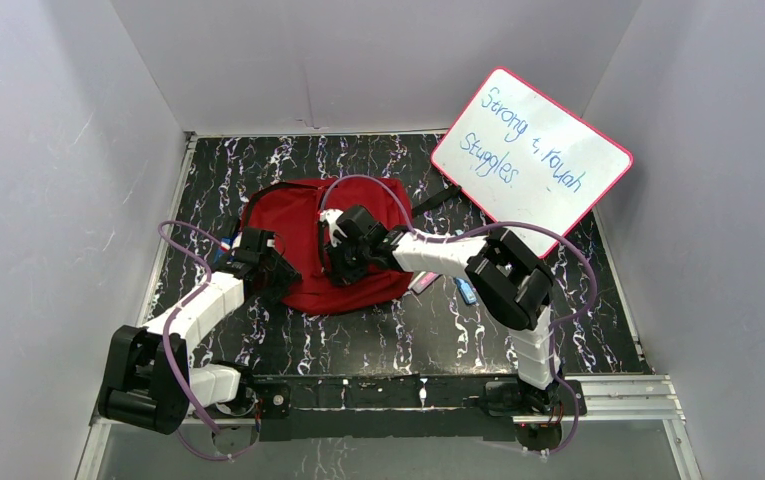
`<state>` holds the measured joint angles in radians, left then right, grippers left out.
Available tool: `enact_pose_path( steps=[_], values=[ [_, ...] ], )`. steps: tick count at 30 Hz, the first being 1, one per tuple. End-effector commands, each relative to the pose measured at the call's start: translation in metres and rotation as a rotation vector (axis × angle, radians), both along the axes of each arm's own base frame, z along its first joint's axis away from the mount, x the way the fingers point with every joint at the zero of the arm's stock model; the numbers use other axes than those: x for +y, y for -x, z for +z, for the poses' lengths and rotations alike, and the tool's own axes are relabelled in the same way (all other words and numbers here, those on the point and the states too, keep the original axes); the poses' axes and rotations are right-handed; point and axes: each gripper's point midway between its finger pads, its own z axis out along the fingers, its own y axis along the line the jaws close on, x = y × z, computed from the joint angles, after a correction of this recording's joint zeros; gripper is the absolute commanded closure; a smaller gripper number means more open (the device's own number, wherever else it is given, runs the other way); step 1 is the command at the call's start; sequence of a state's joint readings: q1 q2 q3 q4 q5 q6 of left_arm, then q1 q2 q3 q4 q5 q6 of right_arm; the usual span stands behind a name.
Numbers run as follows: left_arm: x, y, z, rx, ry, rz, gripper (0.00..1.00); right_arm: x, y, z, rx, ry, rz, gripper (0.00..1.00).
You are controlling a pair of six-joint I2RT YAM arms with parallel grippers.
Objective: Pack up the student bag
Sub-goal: Unzip the student bag at the center of the board.
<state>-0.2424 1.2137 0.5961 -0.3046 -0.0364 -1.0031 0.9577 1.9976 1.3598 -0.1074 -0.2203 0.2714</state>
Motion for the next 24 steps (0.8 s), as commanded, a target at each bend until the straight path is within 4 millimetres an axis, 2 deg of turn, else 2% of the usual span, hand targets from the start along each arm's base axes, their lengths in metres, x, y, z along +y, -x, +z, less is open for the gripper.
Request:
enact_pose_path(
  steps=[1, 8, 14, 17, 24],
  values=[
    [0.000, 0.005, -0.003, 0.008, 0.005, -0.013, 0.59, 0.014, -0.003, 0.043, -0.046, -0.094, 0.020, 1.00],
    [-0.005, 0.000, 0.008, -0.028, 0.019, -0.032, 0.59, 0.017, 0.008, 0.079, -0.038, -0.156, 0.062, 1.00],
    [-0.007, 0.002, 0.009, -0.032, 0.027, -0.032, 0.60, 0.023, 0.007, 0.110, -0.054, -0.195, 0.080, 1.00],
    [-0.010, 0.002, 0.010, -0.034, 0.036, -0.037, 0.60, 0.025, 0.002, 0.117, -0.070, -0.202, 0.072, 1.00],
    [-0.022, -0.001, 0.022, -0.073, 0.054, -0.068, 0.61, 0.027, -0.026, 0.117, -0.043, -0.223, -0.006, 1.00]
  ],
)
